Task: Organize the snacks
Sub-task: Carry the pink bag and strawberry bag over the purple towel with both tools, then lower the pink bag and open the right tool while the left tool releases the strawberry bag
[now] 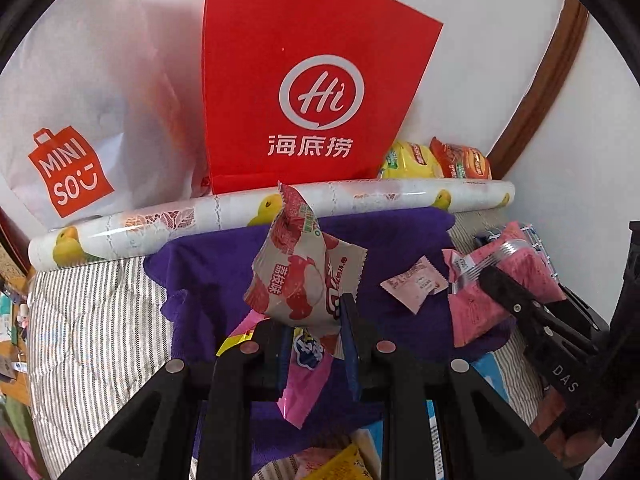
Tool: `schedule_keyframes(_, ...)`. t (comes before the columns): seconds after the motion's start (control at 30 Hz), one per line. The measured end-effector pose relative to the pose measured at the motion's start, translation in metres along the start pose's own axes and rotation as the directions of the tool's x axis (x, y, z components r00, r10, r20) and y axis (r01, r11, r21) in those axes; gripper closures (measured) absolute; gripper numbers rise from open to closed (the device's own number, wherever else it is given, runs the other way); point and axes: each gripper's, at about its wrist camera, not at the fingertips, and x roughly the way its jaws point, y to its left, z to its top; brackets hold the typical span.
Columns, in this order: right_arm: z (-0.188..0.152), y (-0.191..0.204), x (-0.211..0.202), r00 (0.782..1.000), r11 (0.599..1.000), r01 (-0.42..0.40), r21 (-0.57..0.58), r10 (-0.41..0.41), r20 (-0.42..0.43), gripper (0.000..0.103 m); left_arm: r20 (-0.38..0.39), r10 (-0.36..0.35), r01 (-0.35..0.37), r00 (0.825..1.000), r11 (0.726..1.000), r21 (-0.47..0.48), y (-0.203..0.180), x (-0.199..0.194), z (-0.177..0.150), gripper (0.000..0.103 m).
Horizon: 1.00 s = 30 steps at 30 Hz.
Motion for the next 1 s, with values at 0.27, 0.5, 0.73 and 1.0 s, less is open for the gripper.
schedule_keyframes(0.27, -0.002, -0.004, 0.023, 0.998, 1.000, -0.019, 0.011, 0.019, -0.059, 0.061, -0.019, 0.018, -0.018, 1.000, 1.000, -0.015, 0.007, 0.010, -0.001, 0.082)
schedule_keyframes(0.5, -0.009, -0.007, 0.039, 0.992, 0.999, -0.041, 0.031, 0.045, -0.115, 0.061, -0.036, 0.027, -0.028, 0.999, 0.999, -0.019, 0.010, 0.018, -0.002, 0.082)
schedule_keyframes(0.73, -0.014, -0.006, 0.049, 0.986, 0.999, -0.037, 0.022, 0.040, -0.162, 0.061, -0.041, 0.029, -0.030, 0.999, 0.999, -0.036, 0.016, 0.020, -0.001, 0.082)
schedule_keyframes(1.0, -0.018, -0.008, 0.056, 0.980, 0.999, -0.032, 0.026, 0.036, -0.198, 0.060, -0.050, 0.030, -0.032, 0.998, 0.999, -0.037, 0.017, 0.022, -0.001, 0.082)
